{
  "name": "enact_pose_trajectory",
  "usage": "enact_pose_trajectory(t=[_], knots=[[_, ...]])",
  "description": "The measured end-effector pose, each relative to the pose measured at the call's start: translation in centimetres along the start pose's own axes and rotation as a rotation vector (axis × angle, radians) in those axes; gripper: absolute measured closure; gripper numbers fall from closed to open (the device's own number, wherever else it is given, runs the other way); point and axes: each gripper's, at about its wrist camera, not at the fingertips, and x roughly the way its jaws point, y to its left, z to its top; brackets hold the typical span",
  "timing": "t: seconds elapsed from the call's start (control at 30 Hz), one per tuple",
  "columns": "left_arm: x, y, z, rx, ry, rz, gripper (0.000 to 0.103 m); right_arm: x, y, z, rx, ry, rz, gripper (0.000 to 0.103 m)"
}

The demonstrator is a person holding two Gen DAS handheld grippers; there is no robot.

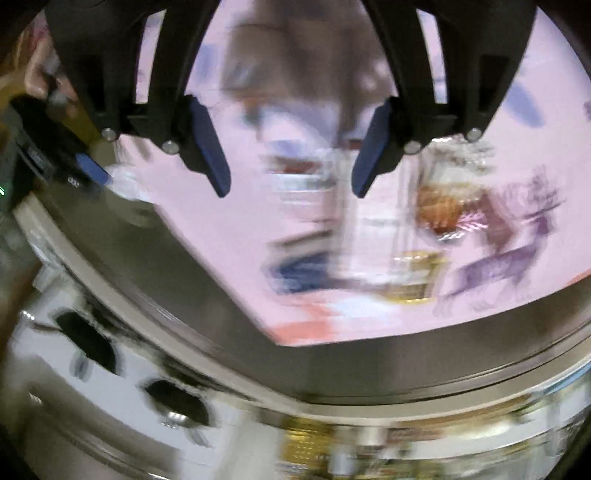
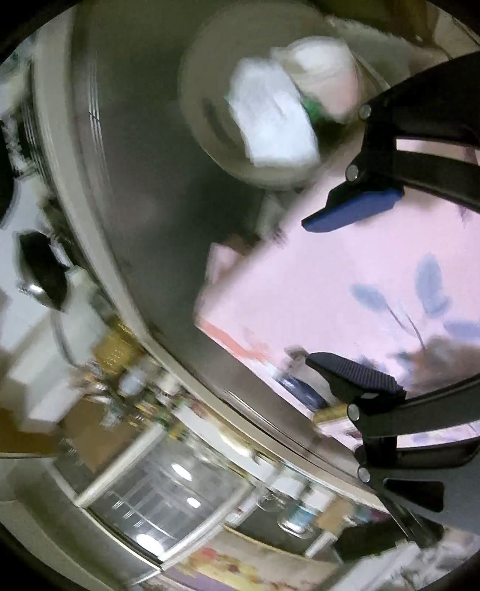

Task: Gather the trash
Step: 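Grasp brown-and-white box with left tool while right grasps small packet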

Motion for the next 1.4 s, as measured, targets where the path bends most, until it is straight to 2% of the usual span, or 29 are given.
enact_pose_trajectory(t=[0.13,0.27,0.37,0.5,0.73,0.9,0.97,1.03,1.13,1.27,1.33,1.4], knots=[[0.0,5.8,-0.4,-0.122,0.024,0.061,0.038,4.3,2.5,-2.4,0.039,0.158,0.082,0.041],[-0.2,8.4,-1.7,-0.135,0.036,0.099,0.038,6.9,4.1,-4.6,0.067,0.266,0.125,0.043],[-0.6,10.1,-3.2,-0.139,0.046,0.129,0.038,7.3,5.9,-6.1,0.014,0.285,0.119,0.043],[-2.4,12.1,-5.4,-0.116,0.024,0.225,0.038,7.4,9.2,-8.2,-0.137,0.293,0.101,0.043],[-4.2,14.7,-7.0,-0.102,0.001,0.327,0.038,9.3,14.8,-11.4,-0.301,0.338,0.131,0.043],[-3.8,15.5,-6.0,-0.111,0.0,0.254,0.037,10.5,17.5,-11.9,-0.361,0.344,0.13,0.043],[-3.0,15.4,-5.2,-0.118,0.014,0.197,0.03,10.6,18.4,-11.6,-0.388,0.323,0.12,0.043],[-2.1,15.5,-4.4,-0.135,0.019,0.146,0.03,10.6,18.8,-11.0,-0.402,0.298,0.109,0.043],[-1.3,14.9,-2.9,-0.149,0.006,0.134,0.03,10.6,19.0,-9.8,-0.419,0.241,0.071,0.043],[-1.0,11.6,-0.6,-0.09,-0.04,0.08,0.03,10.2,17.5,-7.6,-0.392,0.137,0.005,0.043],[-0.3,9.5,0.6,-0.044,-0.047,0.055,0.029,10.1,15.7,-6.4,-0.337,0.113,-0.026,0.043],[0.9,7.2,1.7,-0.005,-0.044,0.045,0.022,10.5,14.1,-5.7,-0.285,0.117,-0.043,0.043]])
